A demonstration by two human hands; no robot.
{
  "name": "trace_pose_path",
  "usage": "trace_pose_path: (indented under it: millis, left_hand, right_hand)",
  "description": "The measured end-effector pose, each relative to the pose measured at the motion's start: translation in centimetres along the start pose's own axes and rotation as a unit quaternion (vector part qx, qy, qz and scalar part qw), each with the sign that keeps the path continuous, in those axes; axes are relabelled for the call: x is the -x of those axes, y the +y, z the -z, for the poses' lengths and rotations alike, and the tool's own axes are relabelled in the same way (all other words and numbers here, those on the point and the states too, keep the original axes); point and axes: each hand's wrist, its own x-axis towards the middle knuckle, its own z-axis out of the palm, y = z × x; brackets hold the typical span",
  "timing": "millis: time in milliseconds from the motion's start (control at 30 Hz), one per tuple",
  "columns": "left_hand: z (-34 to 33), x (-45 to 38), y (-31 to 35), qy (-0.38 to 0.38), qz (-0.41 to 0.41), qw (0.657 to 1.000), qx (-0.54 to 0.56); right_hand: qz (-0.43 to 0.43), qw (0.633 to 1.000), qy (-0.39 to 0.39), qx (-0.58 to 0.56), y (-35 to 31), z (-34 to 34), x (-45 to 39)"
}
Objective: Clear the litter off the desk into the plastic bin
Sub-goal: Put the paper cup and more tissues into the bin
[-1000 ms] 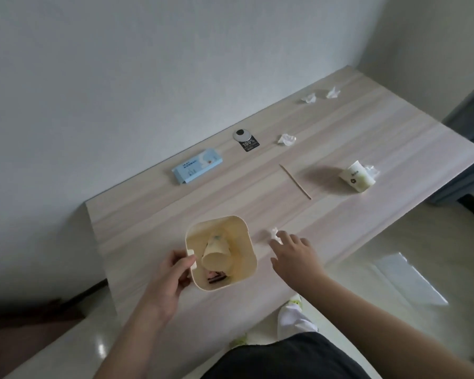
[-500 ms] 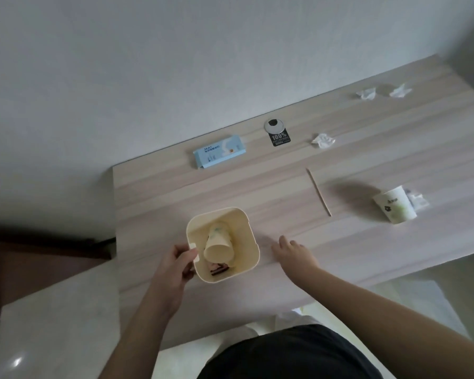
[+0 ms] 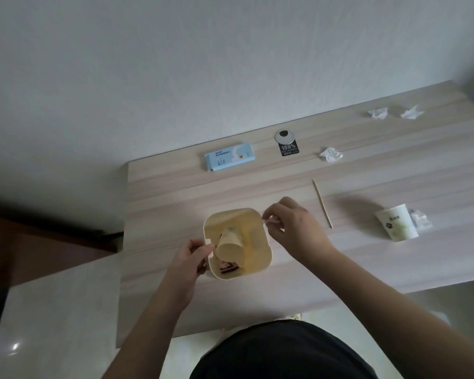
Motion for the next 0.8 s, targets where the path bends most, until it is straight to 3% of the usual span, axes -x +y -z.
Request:
trace_pose_path:
  millis: [133,267,467,800]
  left_hand:
    - [-0.4,0.4,0.4,-0.010,-0.002,1.000,0.012]
    - [0.1,0.8,0.6,-0.020,-0.022,0.999,0.024]
    - [2.3,0.8,0.5,-0.027,-0.025,0.999,0.036]
    - [7.5,-0.2,-0.1,-0.009,-0.023,0.998,0.059]
  right_hand:
    - [0.056,0.998,-0.029,-0.016,-3.3,0.0,0.5]
    - [0.058,0.996,-0.072,0.017,-4.5,-1.6,0.9]
    - [0.074,0.966,-0.239,0.065,-5.3,-4.0,1.6]
    - [0.059,0.986,-0.153,0.041,-7.4,-5.7,-0.3]
